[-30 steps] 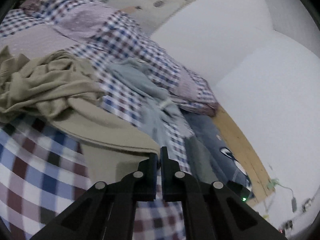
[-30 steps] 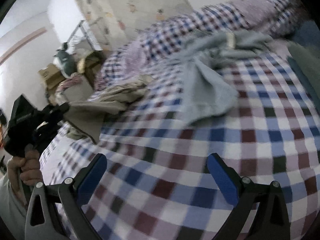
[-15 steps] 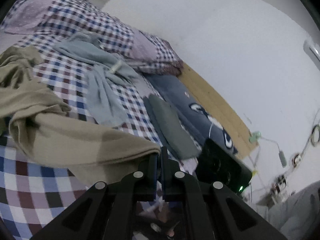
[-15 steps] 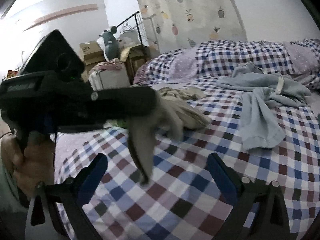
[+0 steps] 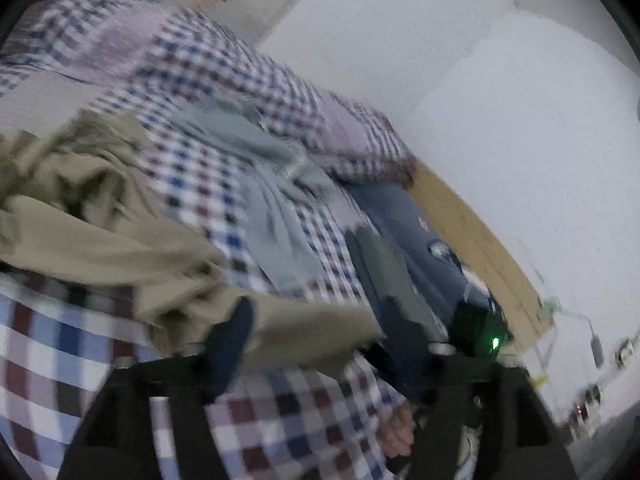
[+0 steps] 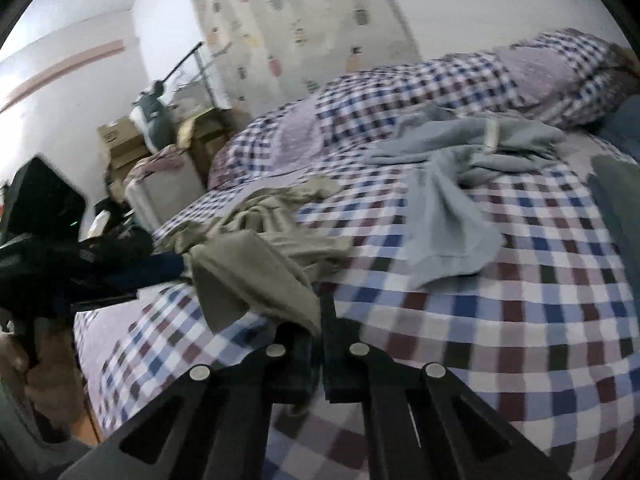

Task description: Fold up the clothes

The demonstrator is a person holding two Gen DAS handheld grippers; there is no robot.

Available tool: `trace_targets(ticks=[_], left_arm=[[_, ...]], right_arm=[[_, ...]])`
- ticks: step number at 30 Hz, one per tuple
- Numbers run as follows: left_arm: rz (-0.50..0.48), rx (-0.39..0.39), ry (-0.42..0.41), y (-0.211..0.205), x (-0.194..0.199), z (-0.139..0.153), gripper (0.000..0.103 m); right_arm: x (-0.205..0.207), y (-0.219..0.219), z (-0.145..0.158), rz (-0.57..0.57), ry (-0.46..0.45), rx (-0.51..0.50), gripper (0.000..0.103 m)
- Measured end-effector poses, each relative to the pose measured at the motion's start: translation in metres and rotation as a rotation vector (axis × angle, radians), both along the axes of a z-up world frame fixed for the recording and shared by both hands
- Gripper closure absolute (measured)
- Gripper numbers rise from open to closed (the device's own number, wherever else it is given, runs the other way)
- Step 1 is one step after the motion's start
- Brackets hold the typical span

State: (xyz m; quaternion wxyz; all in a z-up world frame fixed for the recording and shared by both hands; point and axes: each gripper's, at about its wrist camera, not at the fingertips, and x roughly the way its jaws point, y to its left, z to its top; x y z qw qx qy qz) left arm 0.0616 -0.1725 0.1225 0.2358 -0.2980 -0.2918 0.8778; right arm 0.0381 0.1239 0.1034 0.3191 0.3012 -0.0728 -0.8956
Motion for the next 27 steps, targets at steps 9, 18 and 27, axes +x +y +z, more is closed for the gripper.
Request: trace_targets(ticks=[9, 18, 27], left_arm=[[0.280, 0.082, -0.220, -0.069, -0.015, -0.050, 0.019], [0.349, 0.128, -0.302, -0.075, -0.050, -0.084, 0.019], [0.458, 0.192, -0.289, -0.083, -0.061, -0.098, 0.045]], right_arm=[[-0.017, 0.035, 0.003, -0.127, -0.002, 0.010, 0.102], [-0.018, 0.045, 0.004, -0.146, 0.007, 0.003, 0.102], [-0.013, 0.043, 0.000, -0.119, 0.000, 0.002, 0.102]])
